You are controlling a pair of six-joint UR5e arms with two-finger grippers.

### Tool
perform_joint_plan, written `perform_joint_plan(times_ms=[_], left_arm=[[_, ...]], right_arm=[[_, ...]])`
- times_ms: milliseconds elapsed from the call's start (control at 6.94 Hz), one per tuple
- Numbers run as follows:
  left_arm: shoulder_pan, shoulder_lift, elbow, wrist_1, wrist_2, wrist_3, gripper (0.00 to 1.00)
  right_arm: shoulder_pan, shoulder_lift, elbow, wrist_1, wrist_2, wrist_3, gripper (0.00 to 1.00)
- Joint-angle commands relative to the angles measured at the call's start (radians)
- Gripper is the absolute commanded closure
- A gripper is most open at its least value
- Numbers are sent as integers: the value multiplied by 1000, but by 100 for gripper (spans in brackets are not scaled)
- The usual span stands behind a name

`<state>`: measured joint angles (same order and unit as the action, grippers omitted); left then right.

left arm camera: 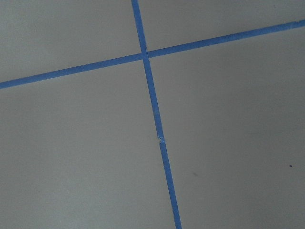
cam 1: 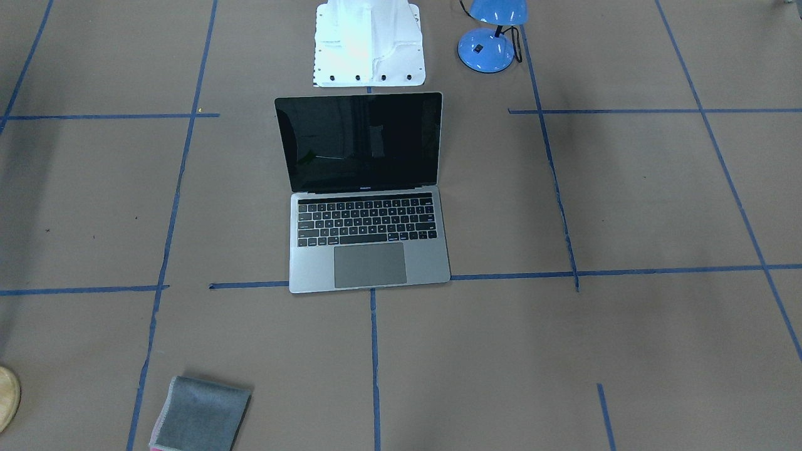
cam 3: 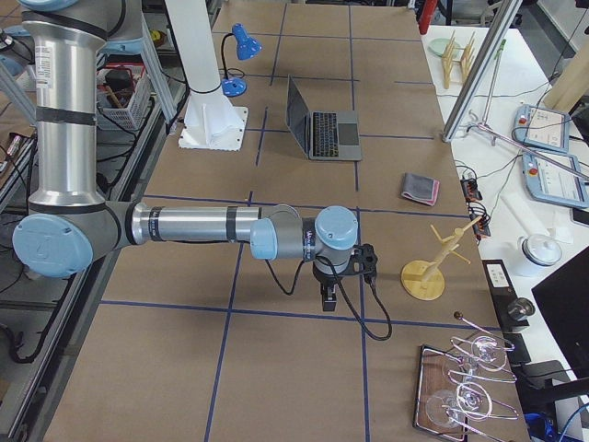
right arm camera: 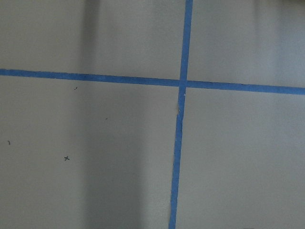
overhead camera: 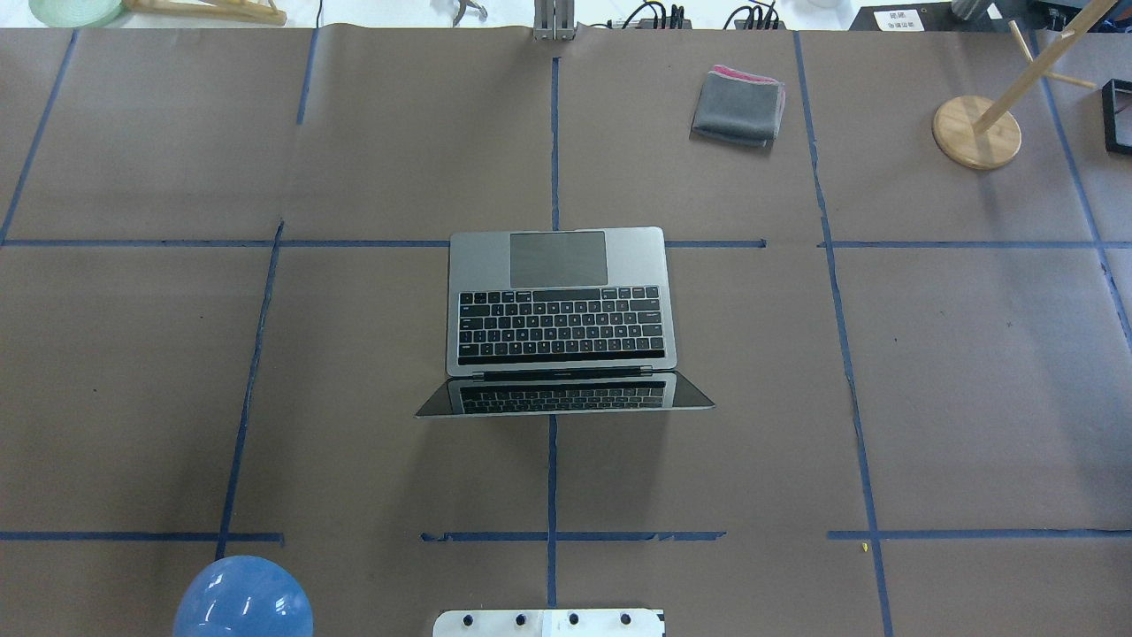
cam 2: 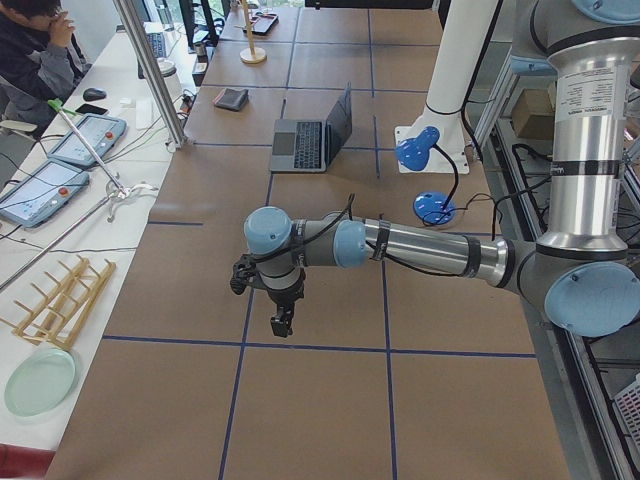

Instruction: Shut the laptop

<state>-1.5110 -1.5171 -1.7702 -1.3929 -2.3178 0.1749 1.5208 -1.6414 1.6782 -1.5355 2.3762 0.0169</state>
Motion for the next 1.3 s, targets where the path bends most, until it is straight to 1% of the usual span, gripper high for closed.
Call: perform_joint_plan(times_ms=[0, 288, 432, 577, 721, 865, 1009, 1153], left_arm=[[2, 0, -2, -1, 0, 2, 0], [2, 0, -5, 0, 2, -2, 0], [3, -23, -12, -14, -2, -11, 0], [3, -82, 6, -91, 5, -14, 0], [2, -130, 17, -90, -5, -18, 0], [2, -121, 3, -107, -9, -21, 0], [3, -127, -15, -123, -20, -185, 0], [47, -115, -17, -249, -29, -243, 0]], right_arm=[[-1, 0, 0, 0, 0, 0, 0], [-1, 0, 3, 5, 0, -2, 0], [-1, 6, 3, 47, 0, -2, 0], [-1, 5, 3, 117, 6, 0, 0], [-1, 5, 12, 126, 8, 21, 1], [-39, 5, 46, 129, 15, 119, 4], [-86, 2, 96, 152, 15, 241, 7], [-131, -1, 118, 214, 17, 355, 9]])
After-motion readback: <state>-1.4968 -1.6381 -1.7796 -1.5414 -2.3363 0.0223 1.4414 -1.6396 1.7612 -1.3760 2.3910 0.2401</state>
